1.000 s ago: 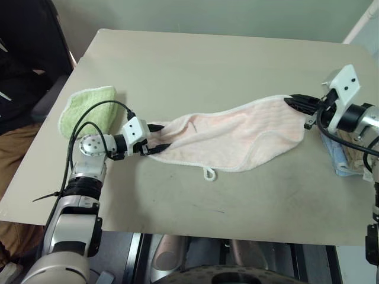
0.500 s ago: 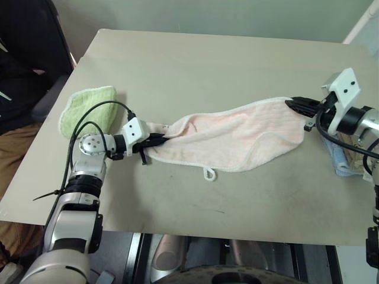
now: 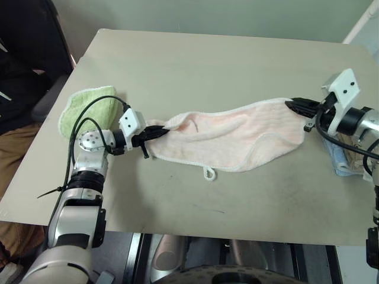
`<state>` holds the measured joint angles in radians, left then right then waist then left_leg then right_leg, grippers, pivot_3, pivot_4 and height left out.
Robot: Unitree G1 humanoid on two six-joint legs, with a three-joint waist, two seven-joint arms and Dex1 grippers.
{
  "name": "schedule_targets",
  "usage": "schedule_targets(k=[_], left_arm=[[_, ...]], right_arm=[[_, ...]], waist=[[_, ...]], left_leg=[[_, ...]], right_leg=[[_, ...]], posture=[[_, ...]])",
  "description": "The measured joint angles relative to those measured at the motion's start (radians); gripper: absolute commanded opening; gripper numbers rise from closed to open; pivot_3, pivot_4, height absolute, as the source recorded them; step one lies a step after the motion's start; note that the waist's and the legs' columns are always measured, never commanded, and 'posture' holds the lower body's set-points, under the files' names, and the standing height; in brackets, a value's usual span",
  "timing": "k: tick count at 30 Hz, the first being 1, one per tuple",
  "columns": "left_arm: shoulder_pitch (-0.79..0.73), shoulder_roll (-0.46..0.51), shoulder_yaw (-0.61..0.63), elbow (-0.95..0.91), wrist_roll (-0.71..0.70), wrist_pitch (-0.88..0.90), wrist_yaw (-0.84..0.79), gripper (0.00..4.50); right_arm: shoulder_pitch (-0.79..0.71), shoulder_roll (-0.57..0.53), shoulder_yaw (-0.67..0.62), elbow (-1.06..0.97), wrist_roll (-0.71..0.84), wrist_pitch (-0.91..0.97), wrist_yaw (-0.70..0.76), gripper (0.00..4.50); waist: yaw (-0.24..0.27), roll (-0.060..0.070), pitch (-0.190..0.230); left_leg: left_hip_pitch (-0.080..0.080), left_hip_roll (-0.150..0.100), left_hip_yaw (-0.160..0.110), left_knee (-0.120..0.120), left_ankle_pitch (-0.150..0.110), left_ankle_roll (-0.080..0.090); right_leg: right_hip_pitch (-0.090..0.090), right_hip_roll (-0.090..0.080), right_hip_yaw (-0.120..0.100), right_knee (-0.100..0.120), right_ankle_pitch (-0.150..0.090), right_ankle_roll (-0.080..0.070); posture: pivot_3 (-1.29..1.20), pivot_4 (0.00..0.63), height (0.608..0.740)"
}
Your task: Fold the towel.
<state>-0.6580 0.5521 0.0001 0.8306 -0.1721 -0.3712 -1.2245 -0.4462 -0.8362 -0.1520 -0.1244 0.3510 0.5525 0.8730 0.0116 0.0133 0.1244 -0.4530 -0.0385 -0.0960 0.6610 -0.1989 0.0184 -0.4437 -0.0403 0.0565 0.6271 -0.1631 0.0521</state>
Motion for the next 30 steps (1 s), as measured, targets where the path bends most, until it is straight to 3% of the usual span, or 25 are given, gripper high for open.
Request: schedule_targets(k=[8,30], left_arm=[[0.002,0.001,0.000,0.000,0.007,-0.015,-0.012,3.16],[0.017,-0.017,-0.017,-0.005,-0.008,-0.044,-0.131,3.16]], right_arm=[[0.005,0.000,0.000,-0.002,0.000,0.000,-0.002,0.00],[0.035,0.000,-0.012,-0.010,0.000,0.003,-0.019,0.00]], waist=[[0.000,0.000,0.000],[0.000,0.000,0.000]], left_leg=[[0.000,0.000,0.000,0.001,0.000,0.000],[-0.001,0.000,0.000,0.001,0.000,0.001]], right_leg=[[0.000,0.000,0.000,0.000,0.000,0.000],[0.000,0.000,0.000,0.000,0.000,0.000]], posture=[[0.00,0.150,0.740],[0.00,0.150,0.740]])
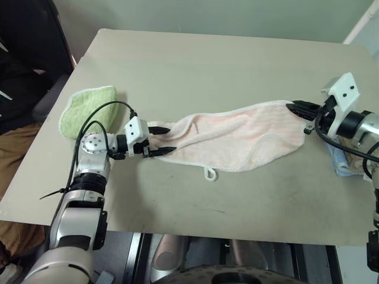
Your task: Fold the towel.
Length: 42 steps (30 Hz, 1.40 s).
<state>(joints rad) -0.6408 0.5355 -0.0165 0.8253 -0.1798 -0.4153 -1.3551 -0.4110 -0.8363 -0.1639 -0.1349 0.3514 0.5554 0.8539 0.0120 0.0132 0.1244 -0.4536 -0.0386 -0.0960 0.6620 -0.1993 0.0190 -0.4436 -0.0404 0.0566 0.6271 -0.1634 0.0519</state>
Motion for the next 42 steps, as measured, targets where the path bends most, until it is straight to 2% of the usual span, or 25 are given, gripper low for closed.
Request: schedule_targets(k=[1,4,9,19,26,31,37,42], left_arm=[[0.000,-0.002,0.000,0.000,0.000,0.000,-0.002,3.16],[0.000,-0.002,0.000,0.000,0.006,-0.004,0.010,2.61],[-0.009,-0.002,0.000,0.020,0.031,-0.035,0.058,0.80],[-0.044,-0.004,0.003,0.077,0.055,-0.107,0.162,0.80],[-0.099,-0.016,0.054,0.094,0.023,-0.032,0.238,0.80],[-0.126,-0.016,0.110,0.110,-0.018,0.021,0.271,0.80],[-0.101,-0.024,0.159,0.065,-0.104,0.156,0.235,0.80],[-0.075,-0.029,0.162,0.036,-0.117,0.180,0.242,0.80]], right_arm=[[0.002,0.000,-0.002,0.000,0.000,0.000,0.000,0.00],[0.008,0.000,-0.011,-0.002,0.000,0.001,-0.001,0.00],[0.009,0.000,-0.011,-0.011,0.000,0.006,-0.002,0.00],[0.009,0.000,-0.011,-0.012,0.000,0.008,-0.005,0.00],[0.003,0.000,-0.011,-0.012,0.003,0.005,-0.004,0.00],[-0.078,0.001,-0.028,-0.012,0.038,0.005,-0.011,0.00],[-0.106,-0.039,-0.053,-0.006,0.047,0.007,-0.010,0.00],[-0.130,-0.065,-0.072,-0.016,0.083,0.023,-0.002,0.00]], waist=[[0.000,0.000,0.000],[0.000,0.000,0.000],[0.000,0.000,0.000],[0.000,0.000,0.000],[0.000,0.000,0.000],[-0.002,0.000,0.000],[0.002,0.000,0.000],[0.003,0.000,0.000]], left_leg=[[0.000,0.000,0.000,0.000,0.000,0.000],[0.000,0.000,0.000,0.000,0.000,0.000],[0.000,0.000,0.000,0.000,0.000,0.000],[0.000,0.000,0.000,0.000,0.000,0.000],[0.000,0.000,0.000,0.000,0.000,0.000],[0.000,0.000,0.000,0.000,0.000,0.000],[-0.001,0.000,0.000,0.000,0.000,0.000],[-0.001,0.000,0.000,0.001,0.000,0.000]], right_leg=[[0.000,0.000,0.000,0.000,0.000,0.000],[0.000,0.000,0.000,0.000,0.000,0.000],[0.000,0.000,0.000,0.000,0.000,0.000],[0.000,0.000,0.000,0.000,0.000,0.000],[0.000,0.000,0.000,0.000,0.000,0.001],[0.000,0.000,0.000,0.000,0.001,0.003],[0.000,0.000,0.000,0.000,0.001,0.003],[0.000,0.000,0.000,0.000,0.000,0.001]], posture=[[0.00,0.150,0.740],[0.00,0.150,0.740],[0.00,0.150,0.740],[0.00,0.150,0.740],[0.00,0.150,0.740],[0.00,0.150,0.740],[0.00,0.150,0.740],[0.00,0.150,0.740]])
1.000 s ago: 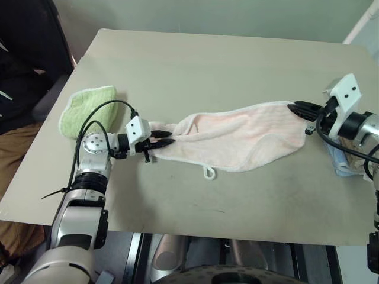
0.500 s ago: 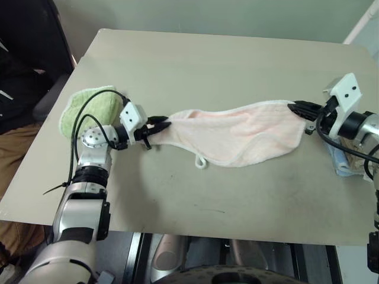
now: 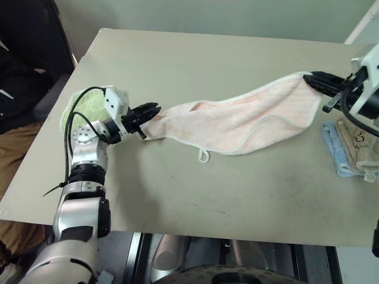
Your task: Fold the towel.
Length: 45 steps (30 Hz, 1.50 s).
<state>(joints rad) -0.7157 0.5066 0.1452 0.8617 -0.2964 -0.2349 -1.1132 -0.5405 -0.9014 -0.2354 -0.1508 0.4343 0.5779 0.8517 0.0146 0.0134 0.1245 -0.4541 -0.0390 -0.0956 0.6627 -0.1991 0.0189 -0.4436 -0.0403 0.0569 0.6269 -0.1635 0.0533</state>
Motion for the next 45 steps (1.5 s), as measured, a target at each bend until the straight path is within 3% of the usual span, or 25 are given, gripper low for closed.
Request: schedule_targets(k=[11,17,23,28,35,40,43,45], left_arm=[[0.024,-0.026,-0.027,-0.066,0.020,-0.051,-0.013,0.80],[0.039,-0.068,-0.070,-0.103,0.040,-0.085,-0.046,0.80],[0.057,-0.050,-0.121,-0.141,0.066,-0.085,-0.103,0.80],[0.157,-0.003,-0.205,-0.267,0.066,0.048,-0.211,0.80],[0.251,0.074,-0.244,-0.531,-0.025,0.399,-0.306,0.80],[0.251,0.077,-0.220,-0.555,-0.073,0.457,-0.296,0.80],[0.213,0.078,-0.199,-0.501,-0.062,0.399,-0.269,1.38],[0.153,0.081,-0.179,-0.411,-0.034,0.330,-0.230,2.05]], right_arm=[[-0.176,-0.089,-0.029,-0.103,0.121,0.076,0.029,0.00],[-0.180,-0.106,-0.005,-0.118,0.127,0.090,0.051,0.00],[-0.180,-0.107,0.025,-0.120,0.128,0.092,0.070,0.00],[-0.195,-0.108,0.052,-0.117,0.120,0.091,0.075,0.00],[-0.212,-0.111,0.062,-0.116,0.117,0.090,0.088,0.00],[-0.213,-0.110,0.065,-0.115,0.111,0.090,0.090,0.00],[-0.212,-0.110,0.067,-0.115,0.111,0.090,0.091,0.00],[-0.212,-0.109,0.071,-0.117,0.111,0.090,0.092,0.00]], waist=[[0.000,0.000,0.000],[0.001,0.000,0.000],[0.000,0.000,0.000],[-0.002,0.000,0.000],[-0.001,0.000,0.000],[-0.002,0.000,0.000],[-0.001,0.000,0.000],[0.001,0.000,0.000]], left_leg=[[0.000,0.000,0.000,0.000,0.000,0.000],[0.000,0.000,0.000,0.000,0.000,0.001],[0.000,0.000,0.000,0.000,0.000,0.001],[0.000,0.000,0.000,0.000,0.000,0.001],[0.000,0.000,-0.001,0.000,0.000,0.001],[0.000,0.000,-0.001,0.000,-0.001,0.000],[0.000,0.000,-0.001,0.000,-0.001,0.000],[0.000,0.000,-0.001,0.000,-0.001,0.000]], right_leg=[[0.000,0.000,0.000,0.000,-0.002,0.000],[0.000,0.000,0.001,0.000,-0.002,0.000],[0.000,0.000,0.001,0.000,-0.002,0.001],[0.000,0.000,0.001,0.000,-0.003,0.000],[0.000,0.000,0.001,0.000,-0.003,-0.001],[-0.001,0.000,0.001,0.000,-0.003,-0.002],[-0.001,0.000,0.001,0.000,-0.003,-0.002],[-0.001,0.000,0.000,0.001,-0.003,-0.002]], posture=[[0.00,0.150,0.740],[0.00,0.150,0.740],[0.00,0.150,0.740],[0.00,0.150,0.740],[0.00,0.150,0.740],[0.00,0.150,0.740],[0.00,0.150,0.740],[0.00,0.150,0.740]])
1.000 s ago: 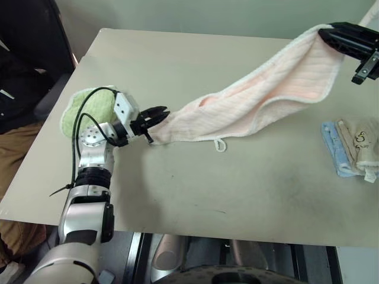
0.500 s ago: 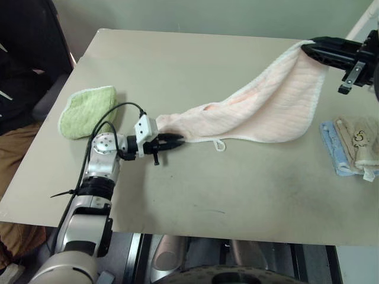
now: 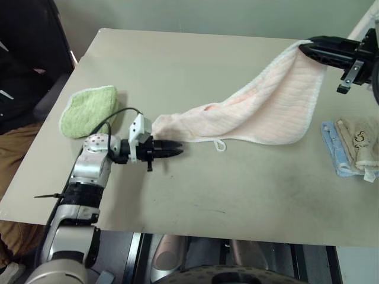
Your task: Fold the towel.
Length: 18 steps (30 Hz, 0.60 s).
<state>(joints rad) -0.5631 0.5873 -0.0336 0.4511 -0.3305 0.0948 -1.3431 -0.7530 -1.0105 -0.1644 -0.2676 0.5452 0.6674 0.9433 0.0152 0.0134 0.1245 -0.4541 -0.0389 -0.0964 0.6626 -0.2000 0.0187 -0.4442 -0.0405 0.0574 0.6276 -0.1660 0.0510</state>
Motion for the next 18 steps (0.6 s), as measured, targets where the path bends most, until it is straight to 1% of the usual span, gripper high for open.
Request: schedule_targets(k=[3,6,7,11,18], left_arm=[[-0.101,0.005,0.027,0.169,0.074,-0.190,0.091,3.11],[-0.210,-0.022,0.048,0.365,0.148,-0.380,0.240,4.19],[-0.239,-0.032,0.057,0.413,0.160,-0.429,0.269,4.47],[-0.317,-0.066,0.057,0.529,0.197,-0.565,0.323,4.47],[-0.335,-0.075,-0.018,0.649,0.327,-0.757,0.344,4.47]], right_arm=[[0.000,0.000,0.003,-0.001,0.000,0.000,0.001,0.00],[-0.002,0.001,0.008,-0.003,0.001,0.000,0.001,0.00],[-0.003,0.002,0.009,-0.003,0.001,0.000,0.002,0.00],[-0.005,0.003,0.012,-0.005,0.001,0.000,0.002,0.00],[-0.003,0.002,0.013,-0.012,-0.002,-0.001,0.002,0.00]], waist=[[0.000,0.000,0.000],[0.002,0.000,0.000],[0.002,0.000,0.000],[0.002,0.000,0.000],[0.001,0.000,0.000]], left_leg=[[0.000,0.000,0.000,0.000,0.000,0.000],[-0.001,0.000,0.000,0.000,0.000,0.001],[-0.001,-0.001,0.000,0.000,0.000,0.001],[-0.001,-0.001,0.001,0.000,-0.001,0.002],[-0.001,-0.001,0.001,0.000,-0.001,0.002]], right_leg=[[0.000,0.000,0.000,0.000,0.000,0.000],[0.000,0.000,0.000,-0.001,0.000,0.001],[0.000,-0.001,0.000,-0.001,0.001,0.003],[0.000,-0.001,0.000,-0.001,0.002,0.007],[0.000,-0.001,0.000,-0.001,0.002,0.009]], posture=[[0.00,0.150,0.740],[0.00,0.150,0.740],[0.00,0.150,0.740],[0.00,0.150,0.740],[0.00,0.150,0.740]])
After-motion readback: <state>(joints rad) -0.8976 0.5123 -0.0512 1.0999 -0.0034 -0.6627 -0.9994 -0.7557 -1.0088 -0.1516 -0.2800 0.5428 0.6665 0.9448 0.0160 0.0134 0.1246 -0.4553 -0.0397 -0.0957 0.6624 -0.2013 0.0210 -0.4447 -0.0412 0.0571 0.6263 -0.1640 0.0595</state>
